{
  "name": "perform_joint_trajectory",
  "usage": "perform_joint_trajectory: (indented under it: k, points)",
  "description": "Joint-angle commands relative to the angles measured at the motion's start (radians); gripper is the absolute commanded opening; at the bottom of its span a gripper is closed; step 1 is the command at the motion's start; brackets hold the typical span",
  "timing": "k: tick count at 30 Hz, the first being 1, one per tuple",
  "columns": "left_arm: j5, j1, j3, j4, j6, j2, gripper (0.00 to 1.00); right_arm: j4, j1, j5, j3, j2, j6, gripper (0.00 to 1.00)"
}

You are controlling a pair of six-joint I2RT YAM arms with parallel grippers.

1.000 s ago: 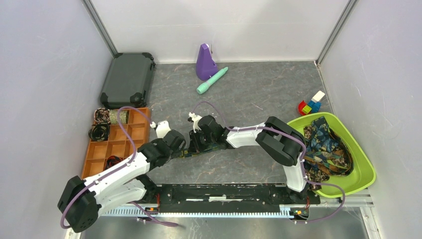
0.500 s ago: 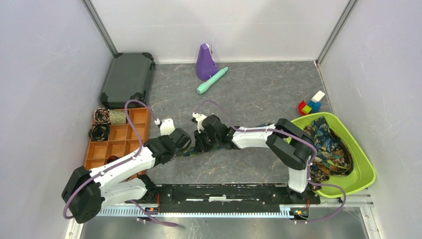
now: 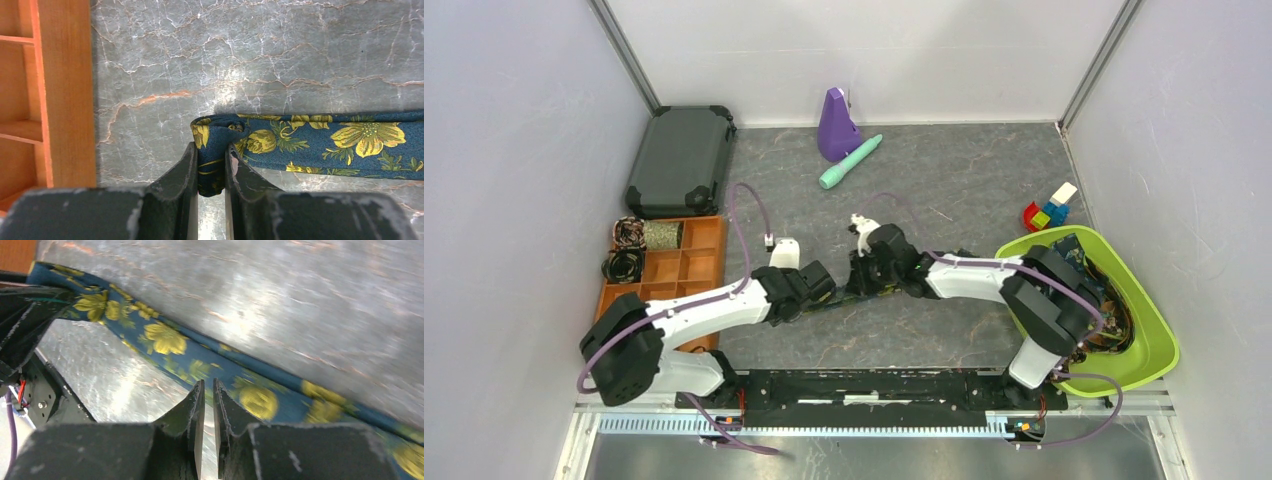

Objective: Roll the ties
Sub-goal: Roll the tie at the center of the board.

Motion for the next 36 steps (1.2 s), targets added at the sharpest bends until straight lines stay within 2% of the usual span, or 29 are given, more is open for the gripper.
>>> perform_joint_trajectory:
  k: [1, 9, 17, 20, 25, 29, 32, 36]
  points:
    - [-0.104, -0.038, 0.064, -0.084, -0.080, 0.074, 0.02, 0.026, -0.072, 0.044, -0.084, -0.119, 0.014, 0.17]
    - [-0.159, -0.101, 0.159, -0.178, -0.154, 0.260, 0.02, 0.001, -0.173, 0.069, -0.184, -0.257, -0.006, 0.18]
    - [-0.191, -0.170, 0.298, -0.293, -0.249, 0.506, 0.02, -0.007, -0.190, 0.068, -0.216, -0.309, -0.010, 0.18]
    - [-0.168, -0.185, 0.330, -0.275, -0.238, 0.559, 0.02, -0.007, -0.191, 0.066, -0.222, -0.319, -0.010, 0.18]
    - [-0.062, -0.194, 0.326, -0.109, -0.117, 0.593, 0.04, -0.009, -0.193, 0.062, -0.227, -0.329, -0.012, 0.18]
    - [-0.006, -0.193, 0.328, -0.045, -0.079, 0.619, 0.13, -0.012, -0.194, 0.062, -0.230, -0.336, -0.013, 0.17]
    - [0.008, -0.194, 0.333, -0.045, -0.078, 0.634, 0.25, -0.015, -0.193, 0.060, -0.230, -0.342, -0.011, 0.18]
    - [0.024, -0.194, 0.324, -0.033, -0.063, 0.612, 0.35, -0.018, -0.193, 0.057, -0.226, -0.345, -0.012, 0.17]
